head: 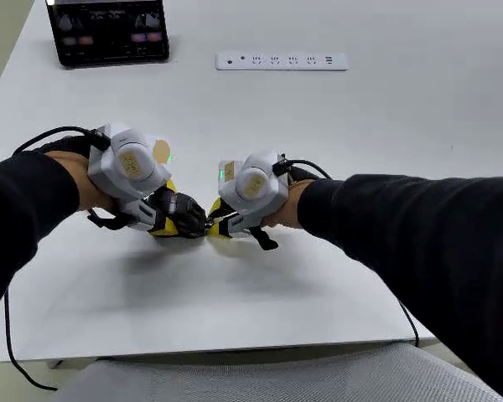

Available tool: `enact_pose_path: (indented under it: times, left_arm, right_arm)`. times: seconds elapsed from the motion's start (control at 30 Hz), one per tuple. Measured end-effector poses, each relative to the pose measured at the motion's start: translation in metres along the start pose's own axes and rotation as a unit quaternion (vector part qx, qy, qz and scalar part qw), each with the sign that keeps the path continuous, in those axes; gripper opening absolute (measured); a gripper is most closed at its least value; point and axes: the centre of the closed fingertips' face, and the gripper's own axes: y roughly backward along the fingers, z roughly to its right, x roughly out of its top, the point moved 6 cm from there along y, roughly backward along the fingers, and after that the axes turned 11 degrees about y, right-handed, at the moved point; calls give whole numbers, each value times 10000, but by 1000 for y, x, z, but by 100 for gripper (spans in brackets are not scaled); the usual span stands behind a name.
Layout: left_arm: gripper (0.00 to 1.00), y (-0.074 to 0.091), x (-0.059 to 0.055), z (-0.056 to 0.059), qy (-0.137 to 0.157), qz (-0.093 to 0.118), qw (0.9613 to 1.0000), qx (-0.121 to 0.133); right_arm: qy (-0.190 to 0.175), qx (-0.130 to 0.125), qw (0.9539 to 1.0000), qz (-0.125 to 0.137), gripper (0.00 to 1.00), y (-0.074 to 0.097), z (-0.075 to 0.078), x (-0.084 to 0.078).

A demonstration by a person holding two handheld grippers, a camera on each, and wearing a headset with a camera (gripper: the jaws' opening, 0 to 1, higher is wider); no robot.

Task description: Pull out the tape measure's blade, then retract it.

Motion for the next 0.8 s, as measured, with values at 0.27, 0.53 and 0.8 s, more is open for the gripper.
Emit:
enact_pose_path:
  times: [0.27, 0.53, 0.8]
  left_arm:
    - [31, 0, 0, -1, 39, 25, 10000, 35]
    - [31, 0, 0, 0, 56, -50, 10000, 49]
    - [31, 0, -1, -1, 97, -27, 9999, 52]
  right_arm:
    - [144, 91, 9998, -142, 12, -4, 0, 3]
    - [8, 51, 9999, -99, 8, -2, 1, 2]
    - [59, 31, 9999, -115, 8, 0, 2, 0]
